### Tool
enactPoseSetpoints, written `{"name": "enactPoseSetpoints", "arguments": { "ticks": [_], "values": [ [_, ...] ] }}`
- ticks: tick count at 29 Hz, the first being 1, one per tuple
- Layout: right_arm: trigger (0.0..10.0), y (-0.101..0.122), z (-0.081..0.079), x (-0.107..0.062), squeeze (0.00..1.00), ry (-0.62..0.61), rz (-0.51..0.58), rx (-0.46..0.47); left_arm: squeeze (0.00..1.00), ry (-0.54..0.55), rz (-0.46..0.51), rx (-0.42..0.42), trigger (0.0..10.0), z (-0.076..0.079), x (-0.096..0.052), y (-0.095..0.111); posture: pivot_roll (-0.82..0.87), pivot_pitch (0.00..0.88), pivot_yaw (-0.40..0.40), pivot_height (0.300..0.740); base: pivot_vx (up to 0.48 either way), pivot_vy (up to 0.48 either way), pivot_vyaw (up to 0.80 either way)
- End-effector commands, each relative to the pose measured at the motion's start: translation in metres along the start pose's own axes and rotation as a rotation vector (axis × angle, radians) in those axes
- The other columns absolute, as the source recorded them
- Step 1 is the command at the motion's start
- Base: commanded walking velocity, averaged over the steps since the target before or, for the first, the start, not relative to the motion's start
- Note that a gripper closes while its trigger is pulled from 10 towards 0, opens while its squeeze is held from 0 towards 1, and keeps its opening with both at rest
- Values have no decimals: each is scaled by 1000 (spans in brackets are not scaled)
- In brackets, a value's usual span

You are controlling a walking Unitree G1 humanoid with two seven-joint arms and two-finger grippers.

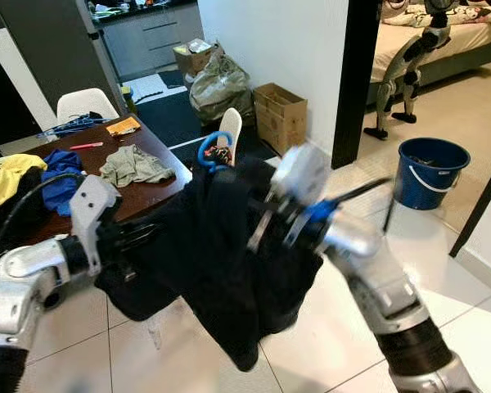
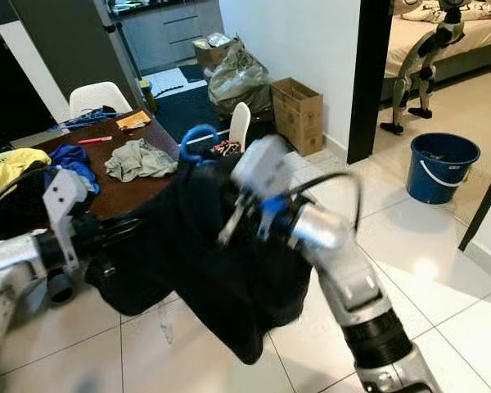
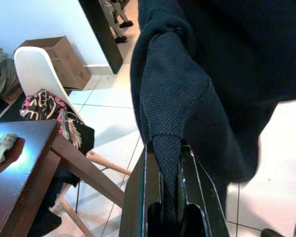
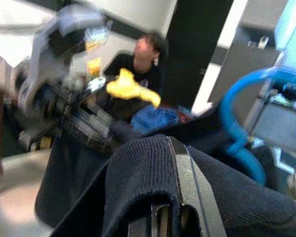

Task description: Hang hanger

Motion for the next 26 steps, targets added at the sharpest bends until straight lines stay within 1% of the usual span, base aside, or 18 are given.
{"name": "enactPoseSetpoints", "arguments": {
  "ticks": [1,2,3,5,10,17,19,20,21,22,24,25,26],
  "values": [
    [0,-6,-11,2,0,46,-24,-17,0,48,34,15,10000,-7,3,6,-4,0,120,740,0,0,0],
    [0,-16,-21,-1,0,83,-61,-19,0,83,59,1,10000,-9,7,8,-6,0,124,740,0,0,0],
    [0,-16,-21,-1,0,83,-61,-19,0,83,59,1,10000,-9,7,8,-6,0,124,740,0,0,0],
    [0,-29,-32,-5,0,124,-118,-37,0,114,93,-21,10000,-8,13,12,-13,0,123,740,0,0,0],
    [0,-37,-34,-10,0,122,-158,-62,0,114,128,-37,10000,-4,16,18,-12,0,120,740,0,0,0],
    [0,-41,-36,-10,0,121,-166,-56,0,103,141,-49,10000,-2,15,20,-5,0,123,740,0,0,0],
    [0,-42,-35,-10,0,115,-169,-55,0,81,155,-56,10000,0,14,24,-8,0,119,740,0,0,0],
    [0,-44,-34,-11,0,108,-174,-55,0,53,167,-67,10000,3,12,26,-5,0,118,740,0,0,0],
    [0,-44,-34,-11,0,108,-174,-55,0,53,167,-67,10000,3,12,26,-5,0,118,740,0,0,0],
    [0,-50,-25,-15,0,71,-207,-61,0,-7,161,-82,10000,10,6,26,-10,0,121,740,0,0,0],
    [0,-50,-25,-15,0,71,-207,-61,0,-7,161,-82,10000,10,6,26,-10,0,121,740,0,0,0],
    [0,-58,-5,-20,0,-19,-255,-73,0,-100,157,-100,10000,20,-3,27,-10,0,118,740,0,0,0],
    [0,-64,12,-25,0,-93,-291,-83,0,-172,152,-114,10000,28,-10,29,-10,0,118,740,0,0,0]
  ]
}}
Point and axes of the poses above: a point about 5 cm out from each wrist's last joint towards the gripper, its own x axis pointing out of the wrist towards the gripper, its own y axis along the axis of the wrist's last joint, z = x × y, the point moved 6 cm from there along x, pointing out of the wrist towards the gripper, and after that the axes turned 4 degrees about x, right-handed, at the moved point
